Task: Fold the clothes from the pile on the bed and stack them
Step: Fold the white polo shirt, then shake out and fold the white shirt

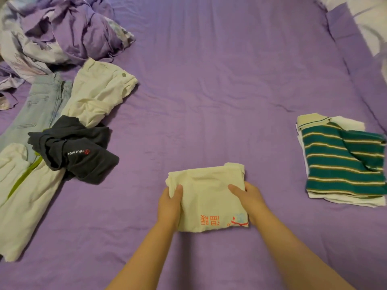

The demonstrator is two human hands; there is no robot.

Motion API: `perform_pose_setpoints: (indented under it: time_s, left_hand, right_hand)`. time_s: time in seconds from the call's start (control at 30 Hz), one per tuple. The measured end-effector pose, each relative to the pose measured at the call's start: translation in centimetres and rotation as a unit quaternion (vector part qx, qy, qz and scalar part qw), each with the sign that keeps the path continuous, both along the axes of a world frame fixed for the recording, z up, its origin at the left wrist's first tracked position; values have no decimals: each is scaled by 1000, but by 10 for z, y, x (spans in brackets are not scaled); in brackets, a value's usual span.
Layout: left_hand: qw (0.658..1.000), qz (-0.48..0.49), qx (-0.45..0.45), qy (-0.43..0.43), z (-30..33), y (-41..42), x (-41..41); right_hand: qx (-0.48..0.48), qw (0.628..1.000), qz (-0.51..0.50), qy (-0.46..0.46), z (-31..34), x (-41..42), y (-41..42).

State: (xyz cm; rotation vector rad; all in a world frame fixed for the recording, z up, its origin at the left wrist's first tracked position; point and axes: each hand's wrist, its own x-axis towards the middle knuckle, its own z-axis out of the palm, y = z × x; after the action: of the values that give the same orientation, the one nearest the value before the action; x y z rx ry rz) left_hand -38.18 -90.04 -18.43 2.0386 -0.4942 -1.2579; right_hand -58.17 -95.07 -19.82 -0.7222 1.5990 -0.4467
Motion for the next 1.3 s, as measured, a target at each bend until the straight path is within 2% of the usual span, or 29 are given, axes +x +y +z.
perform_pose_setpoints:
  time_s: [0.17, 0.27, 0.47, 0.6, 0.73, 0.8, 0.9, 0.97, 1.03, 1.2, 1.3]
  left_hand:
    - [995, -84, -49, 7, 21, -56, -72]
    - [989, -124, -78, -6, 34, -94, -116]
    - [955, -263, -129, -51, 69, -173, -209]
    - [924, -336, -164, -76, 86, -217, -279]
    - [884, -414, -181, -121, 85, -234, -335]
    - [868, -453, -163, -122, 73, -226, -347]
    - [857, -502, -82, -76, 43, -197, -347]
    - [863, -502, -40, -22, 28, -176, -342]
    - [868, -494, -40, 16, 19, -163, -339]
    - [865, -492, -91, -32, 18, -144, -327]
    - [873, -483, -29, -69, 19, -124, -299]
  right_hand:
    - [-85, 991, -12, 102, 32, -75, -29]
    - [-125, 983, -73, 115, 51, -123, -42]
    - [-150, 936, -318, 8, 67, -204, -47]
    - [-145, 865, -475, -70, 60, -237, -43]
    - [-115, 811, -556, -145, 46, -246, -39]
    - [-45, 816, -549, -172, 36, -247, -38]
    - [53, 845, -508, -160, 23, -250, -35]
    - [67, 856, -491, -150, 18, -253, -36]
    - [79, 870, -467, -137, 15, -256, -36]
    - [80, 908, -397, -103, 16, -257, -29]
    - [39, 926, -372, -49, 18, -237, -16]
